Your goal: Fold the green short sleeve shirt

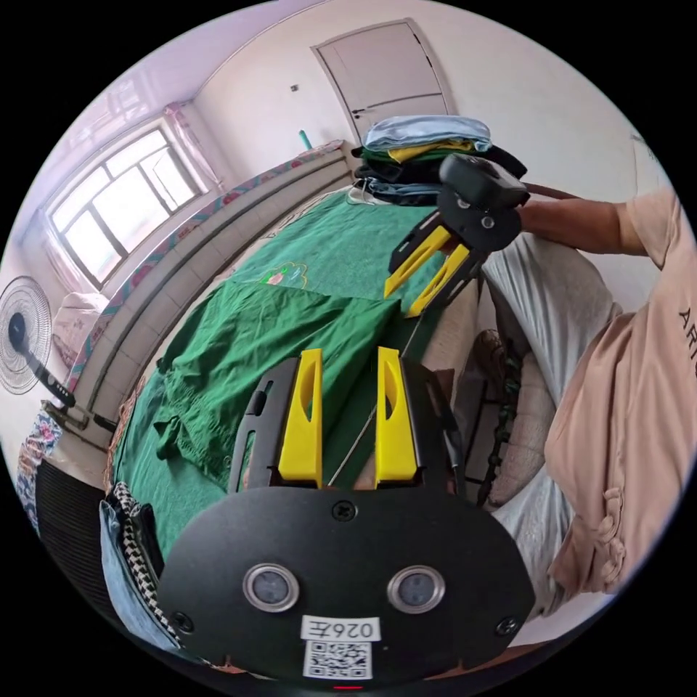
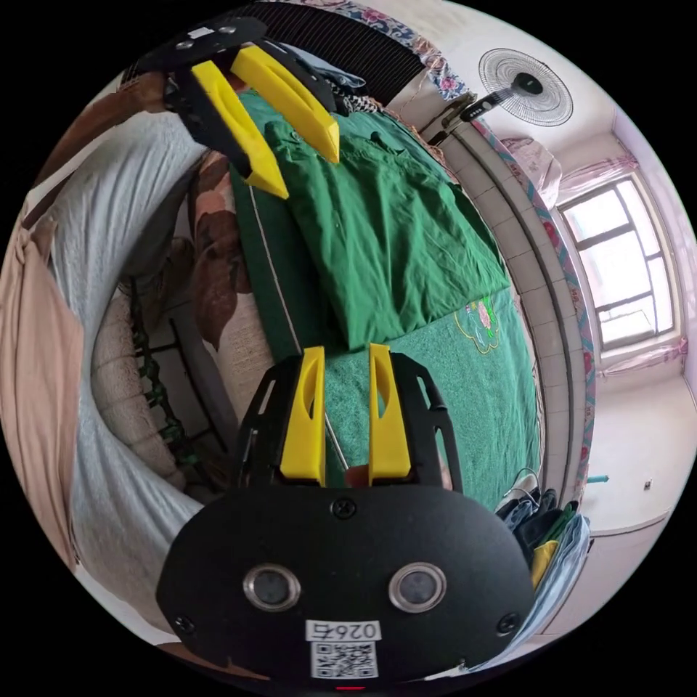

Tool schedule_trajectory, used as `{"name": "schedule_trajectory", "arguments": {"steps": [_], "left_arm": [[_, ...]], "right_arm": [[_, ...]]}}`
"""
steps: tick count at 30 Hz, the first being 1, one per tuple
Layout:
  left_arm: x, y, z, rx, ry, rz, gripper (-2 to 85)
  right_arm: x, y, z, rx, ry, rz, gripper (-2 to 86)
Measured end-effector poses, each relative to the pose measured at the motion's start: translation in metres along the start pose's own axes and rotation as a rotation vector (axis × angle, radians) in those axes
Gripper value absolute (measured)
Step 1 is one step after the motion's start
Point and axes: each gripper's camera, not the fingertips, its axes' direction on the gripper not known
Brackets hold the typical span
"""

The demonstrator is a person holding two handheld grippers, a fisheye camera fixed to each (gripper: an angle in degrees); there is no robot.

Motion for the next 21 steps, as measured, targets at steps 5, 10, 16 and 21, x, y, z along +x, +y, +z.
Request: {"name": "schedule_trajectory", "arguments": {"steps": [5,10,16,21], "left_arm": [[0.012,-0.053,0.061,-0.093,0.023,0.053,14.4],[0.022,-0.082,0.097,-0.158,-0.101,0.102,13.6],[0.006,-0.092,0.134,-0.217,-0.188,0.091,4.4],[-0.065,-0.08,0.131,-0.167,0.077,-0.139,1.0]], "right_arm": [[0.014,0.0,-0.005,0.005,-0.004,0.032,-0.9],[0.038,0.015,-0.022,0.072,-0.072,0.101,-1.3],[0.069,0.045,-0.054,0.241,-0.169,0.214,-1.1],[0.066,0.068,-0.056,0.283,-0.146,0.208,5.2]]}}
